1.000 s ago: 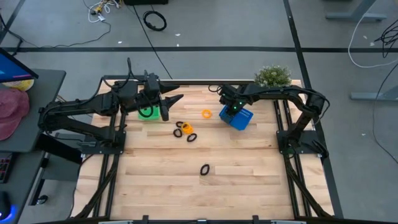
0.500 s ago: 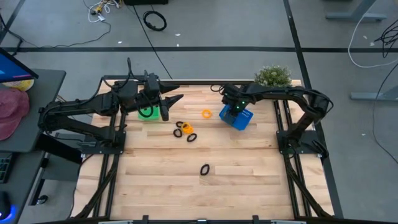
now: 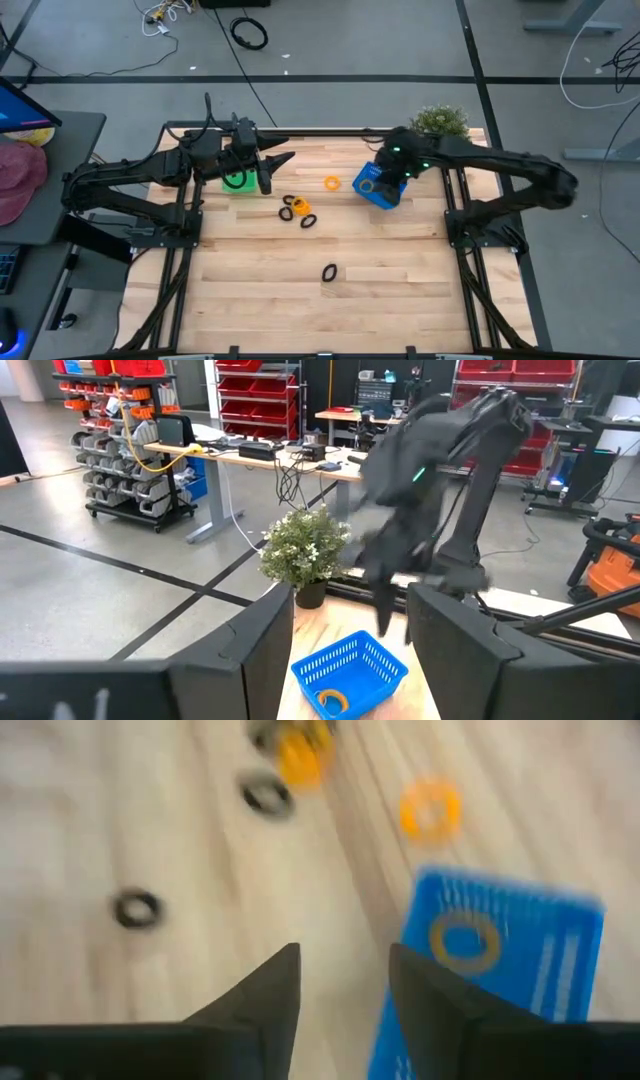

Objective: Sort spring keychains
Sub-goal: Put the yellow spring keychain into the blue bin

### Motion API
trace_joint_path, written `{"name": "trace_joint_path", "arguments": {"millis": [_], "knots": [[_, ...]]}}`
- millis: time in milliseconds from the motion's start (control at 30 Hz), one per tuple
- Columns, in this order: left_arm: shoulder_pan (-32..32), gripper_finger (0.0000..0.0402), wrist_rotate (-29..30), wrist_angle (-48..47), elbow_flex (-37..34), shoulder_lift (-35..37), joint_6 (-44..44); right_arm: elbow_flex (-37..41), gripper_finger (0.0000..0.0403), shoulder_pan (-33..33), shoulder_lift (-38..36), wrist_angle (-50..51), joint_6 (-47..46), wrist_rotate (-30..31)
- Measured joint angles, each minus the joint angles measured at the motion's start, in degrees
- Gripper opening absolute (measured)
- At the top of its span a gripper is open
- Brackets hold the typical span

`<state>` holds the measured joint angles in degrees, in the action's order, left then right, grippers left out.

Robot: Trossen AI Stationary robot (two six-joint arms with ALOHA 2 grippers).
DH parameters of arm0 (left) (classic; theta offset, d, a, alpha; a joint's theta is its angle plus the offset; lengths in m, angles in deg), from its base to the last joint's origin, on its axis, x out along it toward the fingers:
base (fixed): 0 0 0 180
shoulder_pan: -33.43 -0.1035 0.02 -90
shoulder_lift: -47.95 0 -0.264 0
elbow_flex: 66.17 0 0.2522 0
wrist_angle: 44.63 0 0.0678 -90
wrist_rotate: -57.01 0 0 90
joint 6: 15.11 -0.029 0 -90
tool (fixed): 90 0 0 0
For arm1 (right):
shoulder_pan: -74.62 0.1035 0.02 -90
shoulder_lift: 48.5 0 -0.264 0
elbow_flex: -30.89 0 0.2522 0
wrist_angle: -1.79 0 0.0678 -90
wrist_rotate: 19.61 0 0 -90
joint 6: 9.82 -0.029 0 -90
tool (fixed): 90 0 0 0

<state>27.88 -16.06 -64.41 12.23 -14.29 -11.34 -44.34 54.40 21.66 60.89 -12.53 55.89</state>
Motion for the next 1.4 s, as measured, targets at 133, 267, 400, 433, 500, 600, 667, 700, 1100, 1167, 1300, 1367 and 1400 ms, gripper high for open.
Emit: {"name": "trace_joint_path", "arguments": {"millis": [133,267,400,433,500,600,667,700,1100,1167,1300,1367,1400], "knots": [[0.0,0.0199,0.0,0.0,0.0,0.0,0.0,0.0,0.0146,4.9,-5.6,-8.4,5.5,2.9],[0.0,0.0199,0.0,0.0,0.0,0.0,0.0,0.0,0.0146,8.6,-6.3,-15.2,10.1,8.3],[0.0,0.0199,0.0,0.0,0.0,0.0,0.0,0.0,0.0149,8.8,-5.6,-16.4,7.4,11.2],[0.0,0.0199,0.0,0.0,0.0,0.0,0.0,0.0,0.0149,8.8,-5.0,-16.4,6.7,11.3],[0.0,0.0199,0.0,0.0,0.0,0.0,0.0,-0.3,0.0149,8.8,-3.1,-16.8,6.8,11.1],[0.0,0.0199,0.0,-0.1,0.0,0.0,0.0,-3.8,0.0149,8.8,2.5,-16.6,7.7,9.6],[0.0,0.0199,0.0,-0.2,0.0,0.0,0.0,-8.0,0.0149,8.4,7.4,-15.4,8.3,8.3],[0.0,0.0199,0.0,-0.3,0.0,0.0,0.0,-10.3,0.0149,8.1,9.9,-14.3,9.0,7.9],[2.9,0.0199,1.1,-6.6,0.0,2.6,0.0,-27.0,0.0149,3.1,31.6,-0.6,15.9,7.6],[3.5,0.0199,1.8,-8.3,0.0,3.6,0.1,-27.9,0.0149,2.6,34.2,0.1,15.9,7.6],[4.3,0.0199,2.0,-10.4,0.0,4.9,0.1,-28.9,0.0149,1.9,39.2,0.3,14.0,8.4],[4.6,0.0199,2.0,-11.8,0.0,5.5,0.4,-28.9,0.0149,1.5,41.4,0.7,12.3,9.3],[4.8,0.0199,2.0,-12.4,0.0,5.9,0.5,-28.9,0.0149,1.2,42.3,0.9,11.3,9.6]]}}
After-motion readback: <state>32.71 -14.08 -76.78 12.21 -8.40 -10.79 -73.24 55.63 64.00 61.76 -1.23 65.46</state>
